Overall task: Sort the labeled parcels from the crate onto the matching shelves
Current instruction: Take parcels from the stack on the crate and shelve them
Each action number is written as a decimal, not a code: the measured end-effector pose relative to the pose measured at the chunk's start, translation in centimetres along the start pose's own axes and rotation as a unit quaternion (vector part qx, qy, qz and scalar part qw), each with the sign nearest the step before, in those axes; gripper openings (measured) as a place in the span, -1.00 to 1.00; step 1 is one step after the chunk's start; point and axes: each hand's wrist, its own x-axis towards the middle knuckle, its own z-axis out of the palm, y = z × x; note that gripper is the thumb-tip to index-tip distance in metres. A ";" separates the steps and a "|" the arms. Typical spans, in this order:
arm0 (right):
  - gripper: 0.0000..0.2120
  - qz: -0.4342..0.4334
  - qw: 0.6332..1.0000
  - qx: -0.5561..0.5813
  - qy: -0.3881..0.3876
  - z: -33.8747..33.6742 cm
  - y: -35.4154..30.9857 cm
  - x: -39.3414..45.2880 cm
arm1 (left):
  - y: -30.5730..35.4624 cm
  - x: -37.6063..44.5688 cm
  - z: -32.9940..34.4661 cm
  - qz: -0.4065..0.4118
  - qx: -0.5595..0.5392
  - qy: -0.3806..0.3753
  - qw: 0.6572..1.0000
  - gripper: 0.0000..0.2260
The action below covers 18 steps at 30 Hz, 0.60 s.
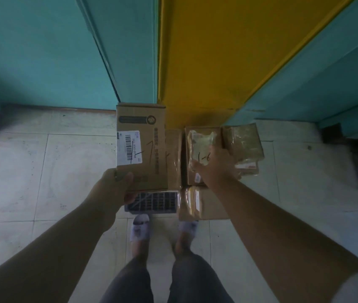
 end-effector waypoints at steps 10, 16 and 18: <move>0.02 0.074 0.990 -0.114 0.040 3.7 0.5 3.7 | -3.9 4.7 0.4 -0.039 0.000 0.052 0.998 -0.93; 0.24 0.114 0.991 0.062 -0.029 4.5 -0.2 3.7 | -4.2 4.9 0.6 -0.045 0.012 0.072 0.996 -0.84; 0.30 0.118 0.991 0.052 -0.042 4.2 -0.2 4.0 | -4.0 4.6 0.6 -0.038 0.012 0.071 0.997 -0.94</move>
